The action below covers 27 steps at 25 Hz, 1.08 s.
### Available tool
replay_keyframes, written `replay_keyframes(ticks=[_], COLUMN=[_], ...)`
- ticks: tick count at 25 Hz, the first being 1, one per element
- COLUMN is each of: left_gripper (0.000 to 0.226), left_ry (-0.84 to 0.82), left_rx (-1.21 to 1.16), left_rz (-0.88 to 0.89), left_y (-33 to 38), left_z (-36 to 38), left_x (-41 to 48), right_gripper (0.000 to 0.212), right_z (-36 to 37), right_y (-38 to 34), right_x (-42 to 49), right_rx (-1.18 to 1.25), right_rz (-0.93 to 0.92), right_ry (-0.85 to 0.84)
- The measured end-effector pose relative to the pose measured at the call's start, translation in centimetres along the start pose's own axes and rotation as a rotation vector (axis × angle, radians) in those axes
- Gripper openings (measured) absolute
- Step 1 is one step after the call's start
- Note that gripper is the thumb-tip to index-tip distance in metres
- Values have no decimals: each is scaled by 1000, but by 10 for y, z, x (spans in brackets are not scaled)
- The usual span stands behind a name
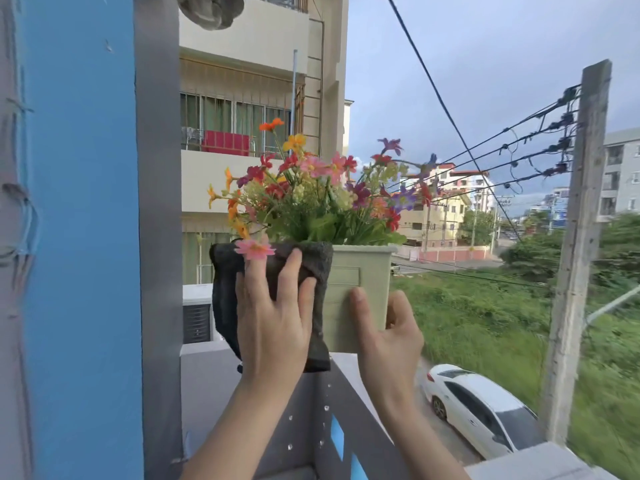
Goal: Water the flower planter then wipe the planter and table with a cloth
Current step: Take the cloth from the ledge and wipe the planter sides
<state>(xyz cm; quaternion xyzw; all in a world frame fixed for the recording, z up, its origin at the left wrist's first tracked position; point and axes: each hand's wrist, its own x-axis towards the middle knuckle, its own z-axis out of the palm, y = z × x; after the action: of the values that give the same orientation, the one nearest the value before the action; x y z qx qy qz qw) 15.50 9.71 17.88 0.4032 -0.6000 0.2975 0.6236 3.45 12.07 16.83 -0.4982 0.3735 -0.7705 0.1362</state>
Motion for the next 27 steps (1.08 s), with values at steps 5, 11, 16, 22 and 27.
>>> replay_keyframes(ticks=[5,11,16,22,27], left_gripper=[61,43,43,42,42], left_ry=[-192,-62,-23,-13,-42], left_rx=[196,120,159,181,316], left_rz=[-119,88,214,202,309], left_y=[12,-5,-19,-40,-21], left_z=[-4,-8,-4,-9,-14], left_x=[-7,-6,-9,-25,31], right_gripper=[55,47,52,53,57], right_z=[1,-3,-11,-20,-15], right_y=[-2,-5,-1,9,14], right_x=[5,6,13,15,5], right_rx=[18,81,40,-43,-52], right_rz=[0,3,-3,-10,-24], right_ry=[18,7,44,79,22])
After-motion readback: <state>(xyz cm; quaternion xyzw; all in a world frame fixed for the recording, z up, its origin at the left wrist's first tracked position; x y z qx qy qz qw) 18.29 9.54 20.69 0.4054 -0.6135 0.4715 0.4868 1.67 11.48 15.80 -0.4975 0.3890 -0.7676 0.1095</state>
